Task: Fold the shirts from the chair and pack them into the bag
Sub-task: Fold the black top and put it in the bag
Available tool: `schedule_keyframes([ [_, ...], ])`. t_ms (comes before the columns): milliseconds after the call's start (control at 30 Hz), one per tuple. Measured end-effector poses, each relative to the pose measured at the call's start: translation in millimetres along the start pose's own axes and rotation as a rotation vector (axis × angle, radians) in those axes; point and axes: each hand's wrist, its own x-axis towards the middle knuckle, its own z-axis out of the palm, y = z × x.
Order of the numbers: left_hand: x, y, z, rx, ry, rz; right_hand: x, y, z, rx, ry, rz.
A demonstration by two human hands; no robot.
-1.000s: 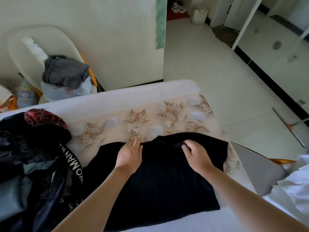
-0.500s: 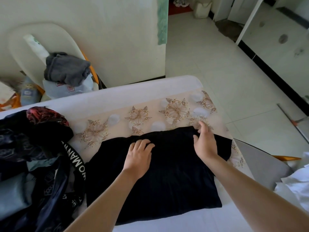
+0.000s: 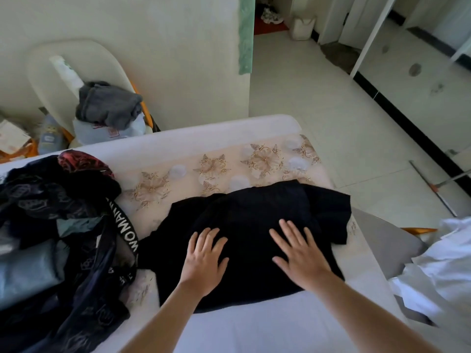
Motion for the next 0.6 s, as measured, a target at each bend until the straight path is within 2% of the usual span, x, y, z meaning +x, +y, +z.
schedule_keyframes([
  [100, -24, -5, 2, -0.013, -0.07, -0.052, -8, 28, -16, -0.05, -0.101, 0.04],
  [200, -42, 6, 3, -0.087, -0.119, -0.068, -11, 11, -37, -0.098, -0.147, 0.09],
  [300, -58, 18, -3, -0.175, -0.075, -0.186, -13, -39, -50, 0.044, -0.071, -0.006],
  [400, -72, 12, -7, -0.312, -0.045, -0.357, -18, -87, -47, 0.148, -0.154, -0.177],
  [467, -77, 2, -8, -0.372, -0.032, -0.387, -24, -105, -42, 0.126, -0.224, -0.172],
  [600, -73, -15, -22, -0.406, 0.028, -0.418, -18, -110, -47, 0.102, -0.153, -0.12],
])
